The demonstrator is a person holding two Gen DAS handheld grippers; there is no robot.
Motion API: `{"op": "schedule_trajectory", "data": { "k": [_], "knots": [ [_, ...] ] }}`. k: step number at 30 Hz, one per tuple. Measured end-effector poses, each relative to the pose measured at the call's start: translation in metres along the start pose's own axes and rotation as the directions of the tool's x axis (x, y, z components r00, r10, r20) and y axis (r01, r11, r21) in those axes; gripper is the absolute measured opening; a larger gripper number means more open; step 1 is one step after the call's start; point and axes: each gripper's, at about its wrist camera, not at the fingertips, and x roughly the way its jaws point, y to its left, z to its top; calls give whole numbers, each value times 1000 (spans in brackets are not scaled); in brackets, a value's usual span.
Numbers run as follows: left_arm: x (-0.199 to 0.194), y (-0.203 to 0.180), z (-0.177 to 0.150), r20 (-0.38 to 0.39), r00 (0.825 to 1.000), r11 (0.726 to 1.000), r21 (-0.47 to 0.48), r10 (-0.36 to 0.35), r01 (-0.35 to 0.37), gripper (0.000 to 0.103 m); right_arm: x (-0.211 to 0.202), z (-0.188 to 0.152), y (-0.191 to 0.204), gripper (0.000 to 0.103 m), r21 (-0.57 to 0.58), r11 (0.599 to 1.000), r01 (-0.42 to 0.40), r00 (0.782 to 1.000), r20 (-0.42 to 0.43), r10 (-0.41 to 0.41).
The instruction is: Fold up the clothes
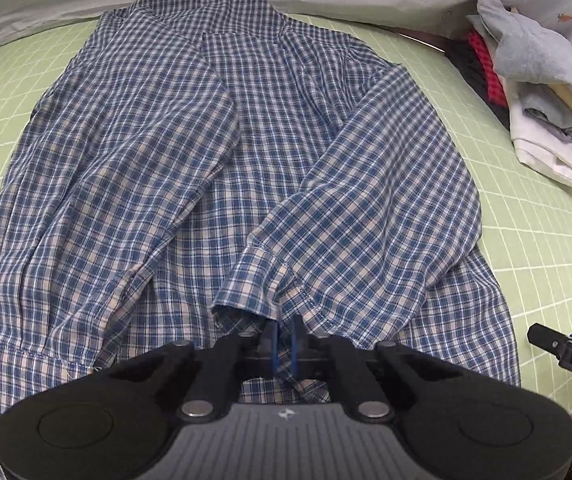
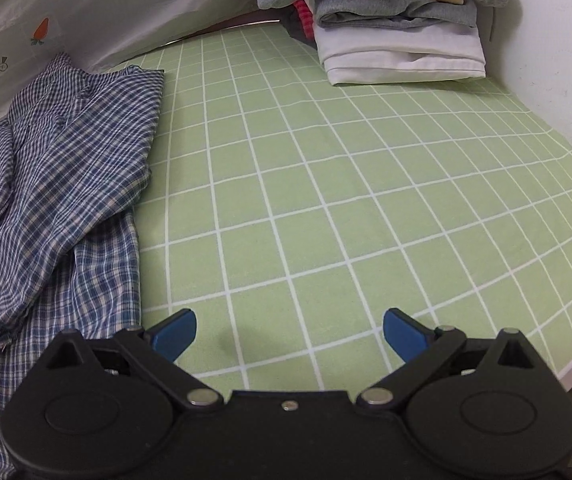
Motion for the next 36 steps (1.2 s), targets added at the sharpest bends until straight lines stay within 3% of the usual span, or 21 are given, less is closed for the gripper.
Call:
{"op": "schedule_trajectory", "data": {
  "k": [4,13,20,27,31,36],
  "knots": [
    [-17,3,8,61,998,999,24,-26,24,0,2,4,7,101,-5,1000,-12,1000,7,12],
    [-68,58,58,212,977,996,-79,-28,46,0,2,23,62,102,-35,993,-109,993,42,110],
    [-109,135,110,322,946,992,-122,25,15,0,13,27,111,102,-43,999,-27,999,29,28],
    [-119,233,146,385,919,984,-180,83,-13,0,14,31,167,102,-23,996,88,994,72,-86],
    [-106,297,163,390,915,969,-246,107,-9,0,12,37,200,102,7,990,142,985,94,-142],
    [-77,361,174,350,931,951,-308,106,7,0,14,49,235,102,43,975,219,970,96,-223]
  ]
}}
